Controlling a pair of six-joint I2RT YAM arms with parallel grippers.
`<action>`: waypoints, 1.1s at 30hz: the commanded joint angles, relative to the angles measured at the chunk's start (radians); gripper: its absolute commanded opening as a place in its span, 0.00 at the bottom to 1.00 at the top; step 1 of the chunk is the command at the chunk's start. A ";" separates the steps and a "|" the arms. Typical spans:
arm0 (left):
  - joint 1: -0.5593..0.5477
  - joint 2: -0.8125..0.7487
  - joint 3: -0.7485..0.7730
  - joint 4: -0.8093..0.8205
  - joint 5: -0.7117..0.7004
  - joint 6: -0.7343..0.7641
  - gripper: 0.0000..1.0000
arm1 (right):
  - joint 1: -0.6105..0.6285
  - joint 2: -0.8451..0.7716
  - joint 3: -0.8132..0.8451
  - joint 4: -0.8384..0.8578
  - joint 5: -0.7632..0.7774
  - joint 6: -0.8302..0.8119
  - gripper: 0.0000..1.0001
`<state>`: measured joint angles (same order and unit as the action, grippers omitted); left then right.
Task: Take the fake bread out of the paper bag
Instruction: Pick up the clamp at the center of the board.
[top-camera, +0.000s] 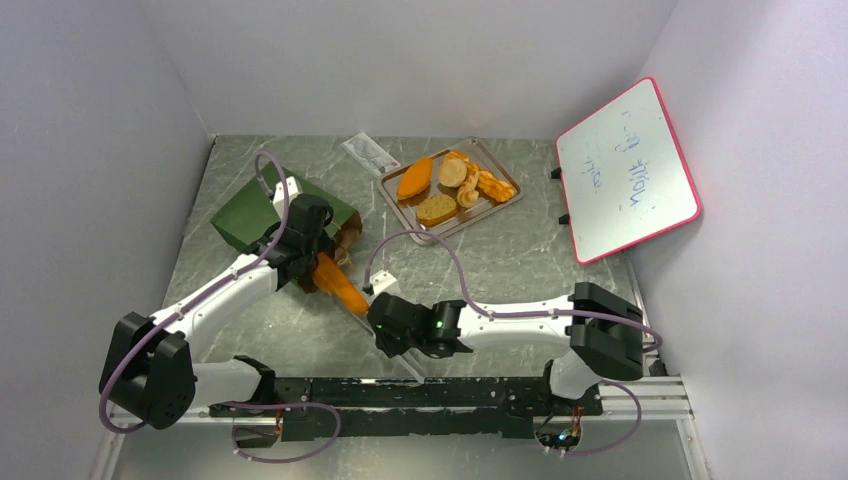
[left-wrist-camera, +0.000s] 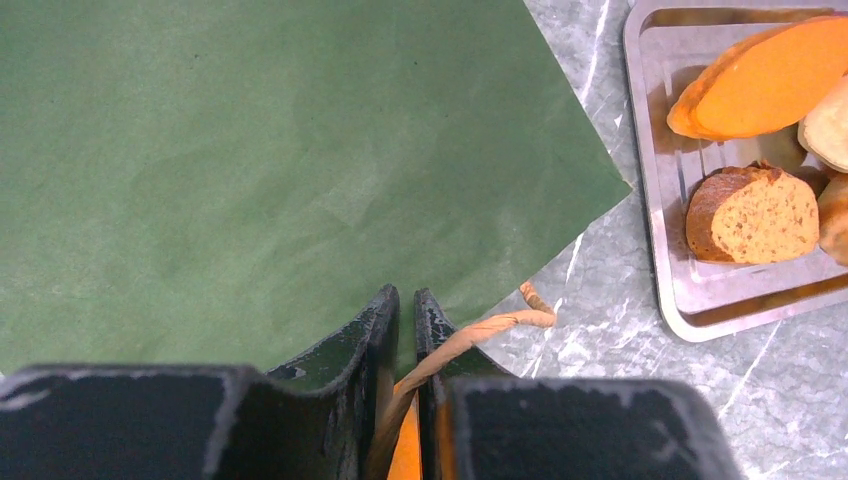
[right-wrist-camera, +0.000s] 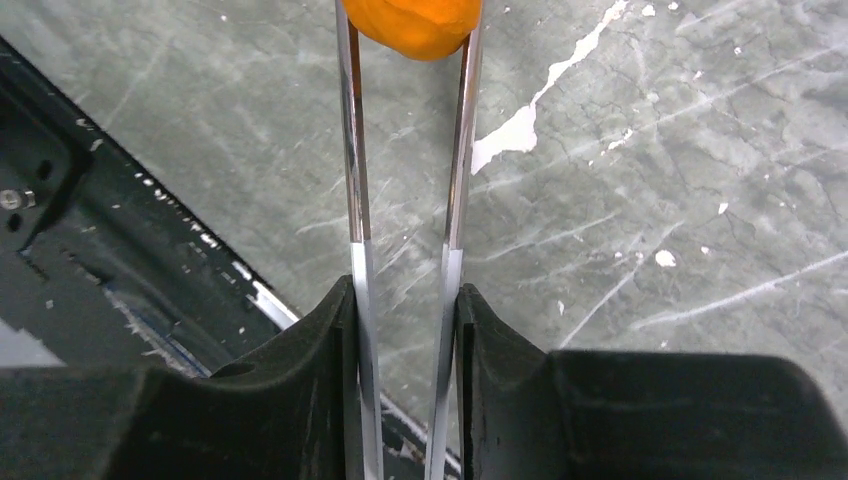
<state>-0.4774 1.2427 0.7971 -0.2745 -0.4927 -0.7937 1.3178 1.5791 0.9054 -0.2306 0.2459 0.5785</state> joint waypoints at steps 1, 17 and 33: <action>-0.007 0.008 0.022 0.016 -0.037 -0.012 0.07 | 0.011 -0.081 0.014 -0.055 -0.001 0.050 0.06; -0.007 -0.021 0.085 -0.007 -0.107 0.049 0.07 | 0.034 -0.438 0.021 -0.325 0.111 0.244 0.03; -0.006 -0.088 0.172 -0.056 -0.158 0.139 0.07 | 0.034 -0.672 0.080 -0.387 0.350 0.382 0.00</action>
<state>-0.4782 1.1851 0.9100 -0.3080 -0.6300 -0.6910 1.3476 0.9443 0.9428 -0.6571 0.4652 0.9115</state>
